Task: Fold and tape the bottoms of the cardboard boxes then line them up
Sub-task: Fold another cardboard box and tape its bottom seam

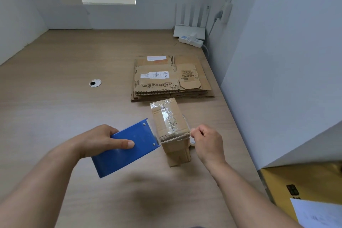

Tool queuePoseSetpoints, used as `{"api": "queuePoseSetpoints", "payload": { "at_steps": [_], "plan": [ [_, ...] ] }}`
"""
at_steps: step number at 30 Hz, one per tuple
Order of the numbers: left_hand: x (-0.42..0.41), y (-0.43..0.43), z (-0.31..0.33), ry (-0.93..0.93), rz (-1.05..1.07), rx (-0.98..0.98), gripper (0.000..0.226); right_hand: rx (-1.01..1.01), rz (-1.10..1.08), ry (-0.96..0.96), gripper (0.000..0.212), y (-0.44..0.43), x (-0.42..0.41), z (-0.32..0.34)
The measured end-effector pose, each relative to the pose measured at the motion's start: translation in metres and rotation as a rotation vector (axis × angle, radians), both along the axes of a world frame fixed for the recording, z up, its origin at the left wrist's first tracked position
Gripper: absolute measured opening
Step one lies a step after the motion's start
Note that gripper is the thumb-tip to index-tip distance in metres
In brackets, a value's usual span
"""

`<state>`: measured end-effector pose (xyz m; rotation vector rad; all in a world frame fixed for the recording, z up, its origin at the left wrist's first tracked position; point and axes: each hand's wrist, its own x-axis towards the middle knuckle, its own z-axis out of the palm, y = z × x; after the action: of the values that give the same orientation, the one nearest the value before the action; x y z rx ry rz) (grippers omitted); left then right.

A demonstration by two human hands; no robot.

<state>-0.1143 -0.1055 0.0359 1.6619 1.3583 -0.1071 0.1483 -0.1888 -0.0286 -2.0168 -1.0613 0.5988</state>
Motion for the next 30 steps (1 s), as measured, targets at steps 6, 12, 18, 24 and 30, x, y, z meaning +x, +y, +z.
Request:
{"api": "queuePoseSetpoints", "payload": {
  "at_steps": [6, 12, 18, 24, 30],
  "plan": [
    [0.009, 0.011, -0.018, 0.037, 0.001, -0.019, 0.083, -0.045, -0.042, 0.064, 0.029, 0.012, 0.006, -0.013],
    [0.025, 0.019, -0.032, 0.068, 0.016, -0.065, 0.072, -0.159, -0.077, 0.535, 0.027, 0.021, 0.02, -0.018],
    [0.043, 0.023, -0.039, 0.125, 0.009, -0.092, 0.072, -0.353, -0.037, 0.557, 0.028, 0.028, 0.031, -0.017],
    [0.046, 0.021, -0.035, 0.145, 0.008, -0.073, 0.068, -0.244, -0.172, -0.015, 0.015, 0.004, 0.032, -0.044],
    [0.047, 0.016, -0.035, 0.159, 0.026, -0.052, 0.067, -0.146, 0.168, -0.372, 0.039, 0.017, 0.0, -0.007]
  ]
}}
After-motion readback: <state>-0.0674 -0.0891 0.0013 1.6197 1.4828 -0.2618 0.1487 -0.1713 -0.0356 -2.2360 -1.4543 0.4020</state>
